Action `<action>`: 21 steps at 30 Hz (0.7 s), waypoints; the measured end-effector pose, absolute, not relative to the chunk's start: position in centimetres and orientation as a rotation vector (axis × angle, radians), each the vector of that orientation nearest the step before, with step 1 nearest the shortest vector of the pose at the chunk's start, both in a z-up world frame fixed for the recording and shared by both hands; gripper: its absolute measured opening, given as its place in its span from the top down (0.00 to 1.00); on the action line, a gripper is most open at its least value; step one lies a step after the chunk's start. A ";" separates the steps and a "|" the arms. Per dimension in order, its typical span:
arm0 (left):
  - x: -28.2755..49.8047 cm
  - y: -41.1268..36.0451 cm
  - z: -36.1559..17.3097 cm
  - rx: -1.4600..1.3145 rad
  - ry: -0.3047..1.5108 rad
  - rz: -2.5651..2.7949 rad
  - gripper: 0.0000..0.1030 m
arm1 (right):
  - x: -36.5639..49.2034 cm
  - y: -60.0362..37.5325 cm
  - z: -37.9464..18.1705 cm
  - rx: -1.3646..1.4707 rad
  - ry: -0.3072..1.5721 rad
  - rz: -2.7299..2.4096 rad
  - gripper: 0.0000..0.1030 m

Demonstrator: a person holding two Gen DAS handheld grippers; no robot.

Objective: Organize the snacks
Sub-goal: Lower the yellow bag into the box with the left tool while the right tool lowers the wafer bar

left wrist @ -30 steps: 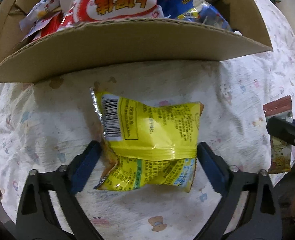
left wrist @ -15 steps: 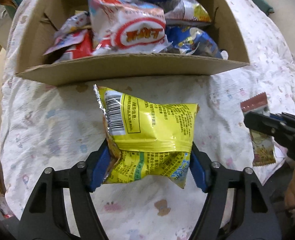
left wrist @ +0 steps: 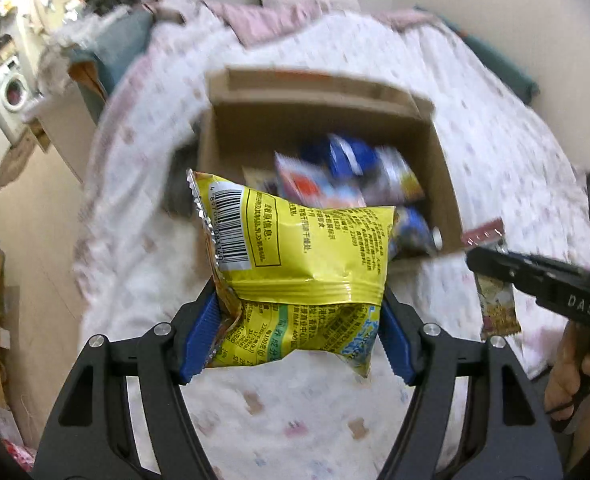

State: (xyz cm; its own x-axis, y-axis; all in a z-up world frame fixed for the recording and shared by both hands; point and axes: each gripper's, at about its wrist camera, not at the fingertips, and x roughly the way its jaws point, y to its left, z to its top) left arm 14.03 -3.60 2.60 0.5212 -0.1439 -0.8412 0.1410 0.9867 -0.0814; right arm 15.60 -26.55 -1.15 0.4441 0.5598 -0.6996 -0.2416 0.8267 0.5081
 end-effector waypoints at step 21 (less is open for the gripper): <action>23.6 -4.6 1.2 -0.042 0.888 -0.152 0.33 | 24.2 -25.7 -2.0 0.429 0.978 0.423 0.88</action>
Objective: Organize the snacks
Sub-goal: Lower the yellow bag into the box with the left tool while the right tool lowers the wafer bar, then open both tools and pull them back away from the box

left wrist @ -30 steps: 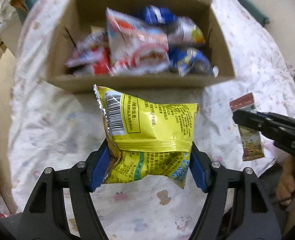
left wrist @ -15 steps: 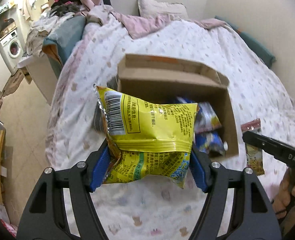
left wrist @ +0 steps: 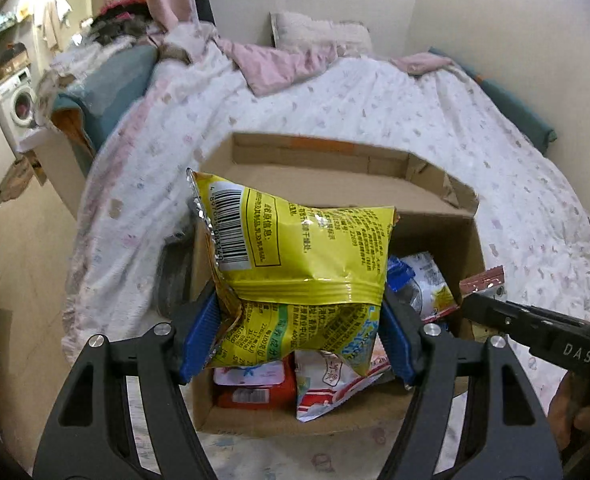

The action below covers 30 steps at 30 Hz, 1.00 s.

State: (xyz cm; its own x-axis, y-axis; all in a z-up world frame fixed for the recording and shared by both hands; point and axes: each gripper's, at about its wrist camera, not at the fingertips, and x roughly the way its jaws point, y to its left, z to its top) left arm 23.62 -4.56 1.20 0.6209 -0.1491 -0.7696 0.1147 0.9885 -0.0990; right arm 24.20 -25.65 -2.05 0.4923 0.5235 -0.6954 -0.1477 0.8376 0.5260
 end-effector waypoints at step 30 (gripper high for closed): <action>23.8 -4.5 1.0 -0.044 0.877 -0.105 0.07 | 25.7 -25.1 -3.1 0.433 0.984 0.405 0.69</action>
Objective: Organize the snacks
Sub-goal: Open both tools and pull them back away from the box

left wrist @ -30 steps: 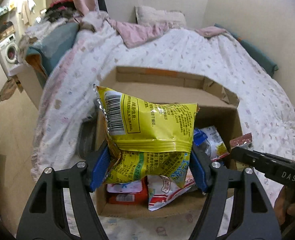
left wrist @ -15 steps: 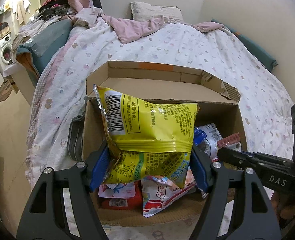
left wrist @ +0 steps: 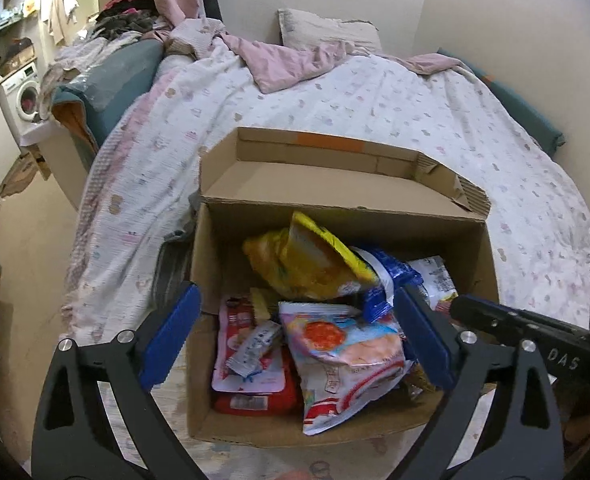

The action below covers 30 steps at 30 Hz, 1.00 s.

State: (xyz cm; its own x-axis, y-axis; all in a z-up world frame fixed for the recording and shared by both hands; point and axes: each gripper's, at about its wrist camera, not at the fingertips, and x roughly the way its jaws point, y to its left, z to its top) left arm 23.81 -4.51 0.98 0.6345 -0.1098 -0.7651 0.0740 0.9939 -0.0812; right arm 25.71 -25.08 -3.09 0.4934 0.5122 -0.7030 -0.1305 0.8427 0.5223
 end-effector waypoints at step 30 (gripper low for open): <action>10.3 -1.0 7.4 -0.043 0.689 -0.031 0.07 | 12.2 -24.5 6.0 0.250 0.664 0.298 0.00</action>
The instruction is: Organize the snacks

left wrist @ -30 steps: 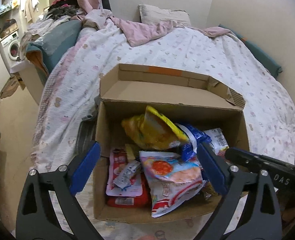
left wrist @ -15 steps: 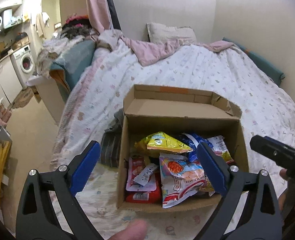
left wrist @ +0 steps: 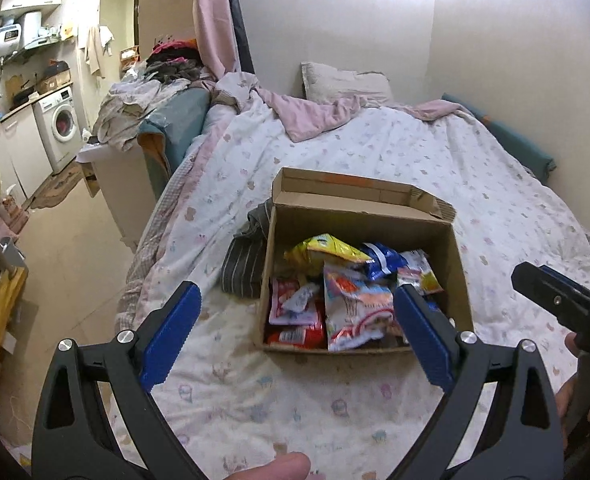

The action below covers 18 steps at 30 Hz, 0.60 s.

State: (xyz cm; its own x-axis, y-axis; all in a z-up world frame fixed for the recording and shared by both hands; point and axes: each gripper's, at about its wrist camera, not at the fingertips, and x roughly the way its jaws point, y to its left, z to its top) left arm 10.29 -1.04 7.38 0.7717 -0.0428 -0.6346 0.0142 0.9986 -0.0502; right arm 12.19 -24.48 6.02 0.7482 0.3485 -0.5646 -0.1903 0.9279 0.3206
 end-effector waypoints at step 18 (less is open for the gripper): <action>6.1 -0.5 3.7 -0.061 0.704 0.005 0.06 | 7.3 -22.7 2.2 0.135 0.628 0.223 0.00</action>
